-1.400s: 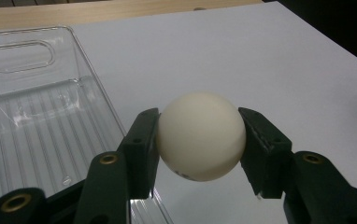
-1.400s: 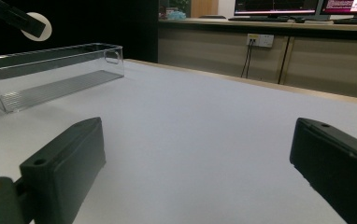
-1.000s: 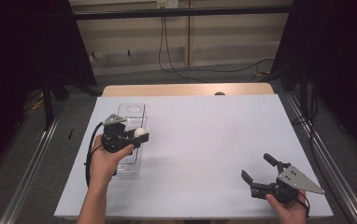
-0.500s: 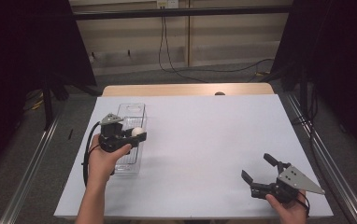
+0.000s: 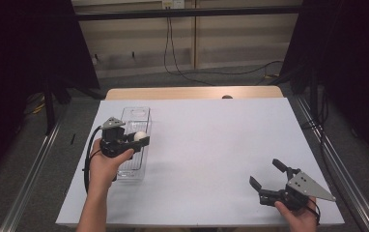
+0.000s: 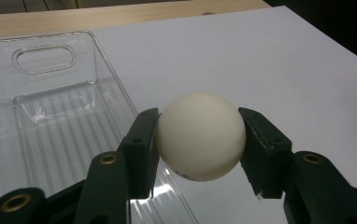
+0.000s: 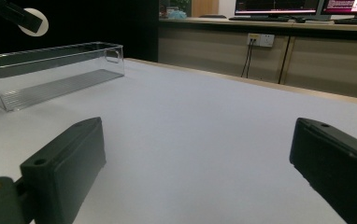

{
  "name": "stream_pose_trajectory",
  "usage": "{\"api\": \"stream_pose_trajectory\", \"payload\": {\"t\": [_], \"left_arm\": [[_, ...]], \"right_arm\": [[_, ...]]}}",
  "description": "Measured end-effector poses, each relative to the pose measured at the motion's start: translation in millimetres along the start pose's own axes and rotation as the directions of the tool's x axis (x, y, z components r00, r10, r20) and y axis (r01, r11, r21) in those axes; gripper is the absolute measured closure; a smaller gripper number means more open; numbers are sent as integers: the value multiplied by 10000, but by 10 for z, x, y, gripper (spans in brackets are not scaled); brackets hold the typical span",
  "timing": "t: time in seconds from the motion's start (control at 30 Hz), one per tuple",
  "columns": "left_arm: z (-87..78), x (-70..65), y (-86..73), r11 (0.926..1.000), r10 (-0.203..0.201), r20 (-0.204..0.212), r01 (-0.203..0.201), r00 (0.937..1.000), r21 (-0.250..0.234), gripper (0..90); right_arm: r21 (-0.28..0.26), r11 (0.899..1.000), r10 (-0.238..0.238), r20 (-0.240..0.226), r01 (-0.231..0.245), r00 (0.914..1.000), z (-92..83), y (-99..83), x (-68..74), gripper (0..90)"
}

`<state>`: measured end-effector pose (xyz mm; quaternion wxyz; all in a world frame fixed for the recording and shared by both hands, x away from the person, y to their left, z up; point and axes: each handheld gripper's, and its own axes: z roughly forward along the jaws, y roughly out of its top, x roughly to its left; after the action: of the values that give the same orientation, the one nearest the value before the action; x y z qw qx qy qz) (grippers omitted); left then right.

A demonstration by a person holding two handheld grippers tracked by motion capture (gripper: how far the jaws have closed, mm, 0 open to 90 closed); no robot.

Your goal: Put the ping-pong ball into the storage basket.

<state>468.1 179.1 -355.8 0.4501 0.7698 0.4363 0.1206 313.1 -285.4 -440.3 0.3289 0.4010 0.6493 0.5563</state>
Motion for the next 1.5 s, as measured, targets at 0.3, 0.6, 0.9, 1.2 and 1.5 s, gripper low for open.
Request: {"api": "stream_pose_trajectory", "payload": {"t": [0.3, 0.6, 0.9, 1.2, 1.5], "left_arm": [[-30, 32, 2, 10000, -45, -13, 45, 10000, -49, 511], [-45, 60, -3, 10000, -26, -116, 25, 9999, -62, 511], [-50, 71, -8, 9999, -109, -225, 107, 9997, -108, 511], [-85, 135, -17, 10000, -48, -277, 47, 9996, -35, 511], [-85, 141, -26, 9997, -175, -408, 168, 9990, -170, 511]], "right_arm": [[-11, 10000, 8, 1, -8, 10000, 0, 1, 0, 30], [-16, 10000, 1, 50, -1, 10000, -5, 2, -1, 30], [-26, 10000, -5, 60, 5, 10000, -9, 3, -1, 31], [-4, 10000, -4, 25, 4, 10000, -9, 3, 2, 31], [-29, 10000, -34, 6, 34, 10000, -13, 7, 6, 31]]}}
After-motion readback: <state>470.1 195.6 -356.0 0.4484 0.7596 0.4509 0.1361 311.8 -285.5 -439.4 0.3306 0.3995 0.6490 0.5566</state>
